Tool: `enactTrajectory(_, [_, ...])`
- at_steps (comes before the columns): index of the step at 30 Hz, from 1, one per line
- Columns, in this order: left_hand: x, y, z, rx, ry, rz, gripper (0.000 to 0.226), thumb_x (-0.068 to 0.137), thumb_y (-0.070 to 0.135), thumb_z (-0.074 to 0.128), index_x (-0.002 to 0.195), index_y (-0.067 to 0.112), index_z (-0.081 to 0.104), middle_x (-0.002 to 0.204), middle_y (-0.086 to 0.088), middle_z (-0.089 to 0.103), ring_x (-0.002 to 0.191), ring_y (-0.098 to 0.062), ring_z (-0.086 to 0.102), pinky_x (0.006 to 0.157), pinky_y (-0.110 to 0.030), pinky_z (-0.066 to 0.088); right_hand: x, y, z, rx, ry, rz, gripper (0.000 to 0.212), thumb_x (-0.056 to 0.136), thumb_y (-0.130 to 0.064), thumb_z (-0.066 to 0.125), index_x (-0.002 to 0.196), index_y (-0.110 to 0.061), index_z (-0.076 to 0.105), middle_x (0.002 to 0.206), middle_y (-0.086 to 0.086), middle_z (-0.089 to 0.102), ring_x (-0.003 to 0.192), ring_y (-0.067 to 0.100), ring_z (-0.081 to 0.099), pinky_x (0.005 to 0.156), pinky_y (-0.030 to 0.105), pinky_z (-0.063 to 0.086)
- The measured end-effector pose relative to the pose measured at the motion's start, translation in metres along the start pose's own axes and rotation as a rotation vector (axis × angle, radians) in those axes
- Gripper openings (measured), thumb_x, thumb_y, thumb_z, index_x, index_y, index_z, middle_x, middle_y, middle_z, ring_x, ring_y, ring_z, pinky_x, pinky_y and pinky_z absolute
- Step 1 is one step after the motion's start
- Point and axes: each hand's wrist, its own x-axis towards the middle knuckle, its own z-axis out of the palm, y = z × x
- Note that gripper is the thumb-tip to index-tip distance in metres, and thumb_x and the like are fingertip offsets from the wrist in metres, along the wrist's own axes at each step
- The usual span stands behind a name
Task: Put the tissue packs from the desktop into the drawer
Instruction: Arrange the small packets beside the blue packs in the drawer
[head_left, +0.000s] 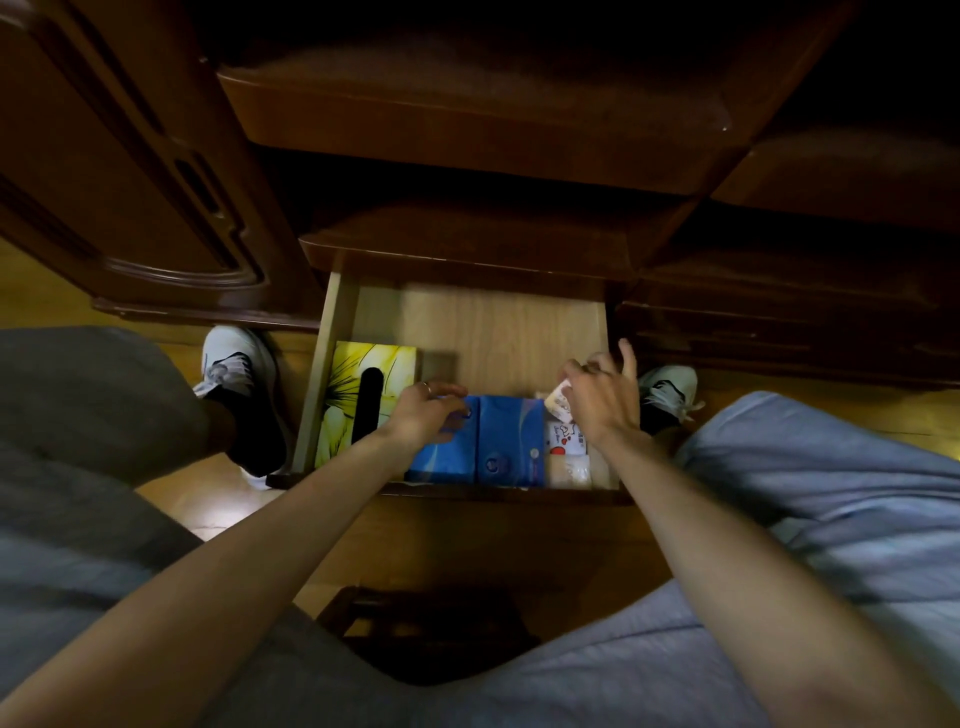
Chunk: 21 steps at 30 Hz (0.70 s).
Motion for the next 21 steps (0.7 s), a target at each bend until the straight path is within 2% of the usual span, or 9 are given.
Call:
enactTrajectory(3, [-0.002,0.001,-0.002,-0.005,-0.010,0.003,0.012,0.099,0.014,0.058,0.108,0.017,0.066,0.102,-0.008,0.074,0.092,-0.021,0.071,0.084,-0.036,0.056,0.005,0.000,0.002,0.009,-0.008,0.052,0.034,0.100,-0.039,0.056,0.132,-0.027,0.060,0.116,0.002,0.073,0.139,0.020,0.044,0.123,0.051,-0.003])
enactTrajectory(6, [-0.004,0.000,-0.005,-0.005,-0.003,0.004,0.016,0.101,0.014,0.055,0.113,0.014,0.065,0.103,-0.007,0.074,0.087,-0.018,0.071,0.085,-0.037,0.055,0.015,0.003,0.003,-0.034,-0.040,0.021,0.044,0.100,-0.041,0.056,0.140,-0.022,0.054,0.128,0.007,0.068,0.145,0.021,0.037,0.125,0.050,-0.007])
enactTrajectory(9, [-0.005,-0.004,-0.010,0.011,-0.001,0.008,0.017,0.102,0.015,0.054,0.114,0.014,0.065,0.105,-0.006,0.073,0.091,-0.019,0.070,0.075,-0.029,0.056,0.020,0.005,0.007,-0.120,-0.137,-0.045,0.058,0.094,-0.042,0.062,0.145,-0.018,0.048,0.137,0.010,0.062,0.153,0.024,0.024,0.124,0.052,-0.011])
enactTrajectory(11, [-0.004,-0.006,-0.011,0.018,0.011,0.005,0.016,0.102,0.015,0.053,0.112,0.015,0.065,0.104,-0.005,0.073,0.091,-0.019,0.069,0.071,-0.026,0.054,0.022,0.006,0.010,-0.198,-0.188,-0.066,0.056,0.092,-0.035,0.063,0.144,-0.020,0.049,0.136,0.006,0.064,0.155,0.028,0.017,0.123,0.056,-0.012])
enactTrajectory(13, [-0.003,-0.007,-0.010,0.020,0.027,-0.011,0.016,0.101,0.014,0.054,0.112,0.015,0.066,0.102,-0.004,0.073,0.089,-0.017,0.069,0.069,-0.025,0.053,0.023,0.004,0.012,-0.260,-0.222,-0.059,0.045,0.093,-0.032,0.061,0.137,-0.023,0.057,0.136,0.003,0.064,0.153,0.031,0.018,0.121,0.059,-0.014])
enactTrajectory(17, [0.001,-0.010,-0.008,0.016,0.034,-0.041,0.015,0.100,0.013,0.056,0.110,0.014,0.067,0.101,-0.006,0.072,0.086,-0.017,0.069,0.068,-0.026,0.053,0.026,-0.003,0.015,-0.286,-0.317,-0.098,0.024,0.094,-0.036,0.057,0.112,-0.027,0.069,0.113,-0.002,0.072,0.142,0.029,0.038,0.121,0.061,-0.012])
enactTrajectory(19, [0.004,-0.012,-0.007,0.025,0.047,-0.041,0.012,0.099,0.012,0.057,0.106,0.015,0.067,0.099,-0.006,0.073,0.082,-0.016,0.068,0.062,-0.023,0.052,0.027,-0.002,0.016,-0.275,-0.340,-0.122,0.021,0.094,-0.032,0.058,0.111,-0.027,0.069,0.114,-0.001,0.071,0.140,0.026,0.044,0.120,0.062,-0.015])
enactTrajectory(21, [0.008,-0.016,-0.005,0.081,0.044,0.001,0.012,0.098,0.011,0.058,0.101,0.017,0.067,0.100,-0.008,0.071,0.079,-0.014,0.066,0.059,-0.020,0.051,0.028,0.000,0.015,-0.259,-0.352,-0.133,0.024,0.093,-0.030,0.059,0.116,-0.027,0.068,0.121,0.000,0.069,0.143,0.025,0.042,0.118,0.062,-0.021])
